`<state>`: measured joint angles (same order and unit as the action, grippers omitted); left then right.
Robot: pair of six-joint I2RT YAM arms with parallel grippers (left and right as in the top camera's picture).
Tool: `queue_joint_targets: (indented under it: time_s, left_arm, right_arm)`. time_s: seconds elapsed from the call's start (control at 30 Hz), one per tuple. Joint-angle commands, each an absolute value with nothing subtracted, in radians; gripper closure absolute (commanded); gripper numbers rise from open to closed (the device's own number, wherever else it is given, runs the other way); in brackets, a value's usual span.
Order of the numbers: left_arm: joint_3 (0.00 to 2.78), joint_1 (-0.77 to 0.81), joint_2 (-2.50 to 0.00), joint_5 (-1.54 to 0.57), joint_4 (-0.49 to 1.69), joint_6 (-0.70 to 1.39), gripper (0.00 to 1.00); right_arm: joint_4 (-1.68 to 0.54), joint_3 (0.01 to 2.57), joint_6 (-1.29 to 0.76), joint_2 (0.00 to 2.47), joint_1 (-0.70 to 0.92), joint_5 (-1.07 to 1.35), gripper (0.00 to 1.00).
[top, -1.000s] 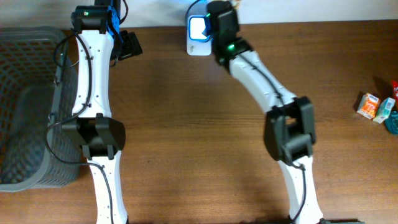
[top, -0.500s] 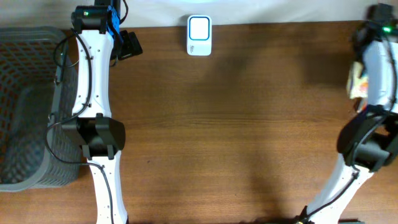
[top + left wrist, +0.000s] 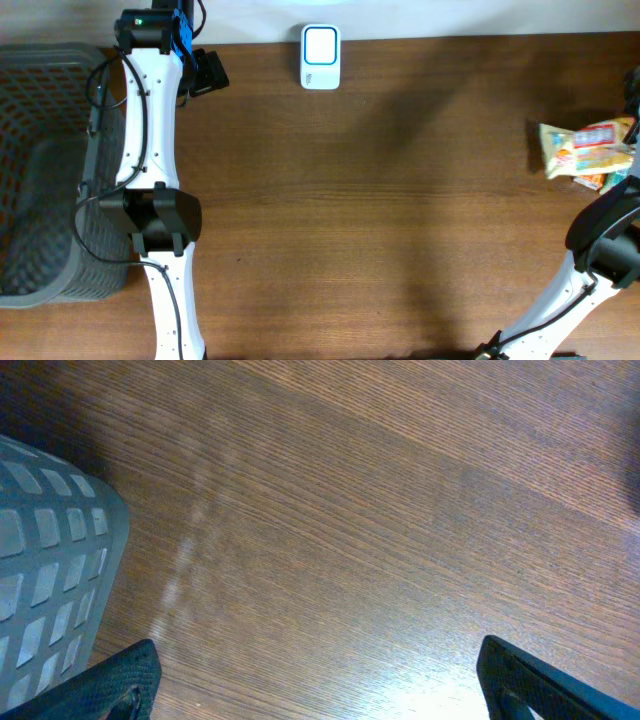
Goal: Scan the item barcode
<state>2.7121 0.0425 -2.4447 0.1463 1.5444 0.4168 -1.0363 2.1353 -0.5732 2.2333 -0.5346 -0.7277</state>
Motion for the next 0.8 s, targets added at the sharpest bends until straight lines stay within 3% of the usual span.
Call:
queue_joint_targets:
  time_s: [0.0,0.1,0.23,0.5,0.7,0.77]
  left_arm:
    - [2.724,0.036,-2.445,0.154,1.546,0.430,0.01]
    - [2.724,0.036,-2.445,0.154,1.546,0.430,0.01]
    - [2.724,0.036,-2.445,0.154,1.545,0.430,0.01]
    - [2.724,0.036,-2.445,0.154,1.545,0.430,0.01]
    - [2.724,0.036,-2.445,0.154,1.546,0.430,0.01]
    - [2.724,0.036,-2.445,0.154,1.546,0.430,0.01]
  right_arm:
    - [-1.067,2.132,-0.561,2.070,-0.488,-0.631,0.01]
    - [-1.140,2.132,-0.562,1.888,-0.420,-0.457,0.00]
    - [-1.280,2.132,-0.577,1.737,-0.258,-0.438,0.01]
    - [-1.419,2.132,-0.585,1.552,0.197,-0.551,0.01]
    - [-1.568,2.117,-0.677,1.398,0.403,-0.693,0.01]
    - [-1.557,2.005,-0.698,1.283,0.513,-0.694,0.01]
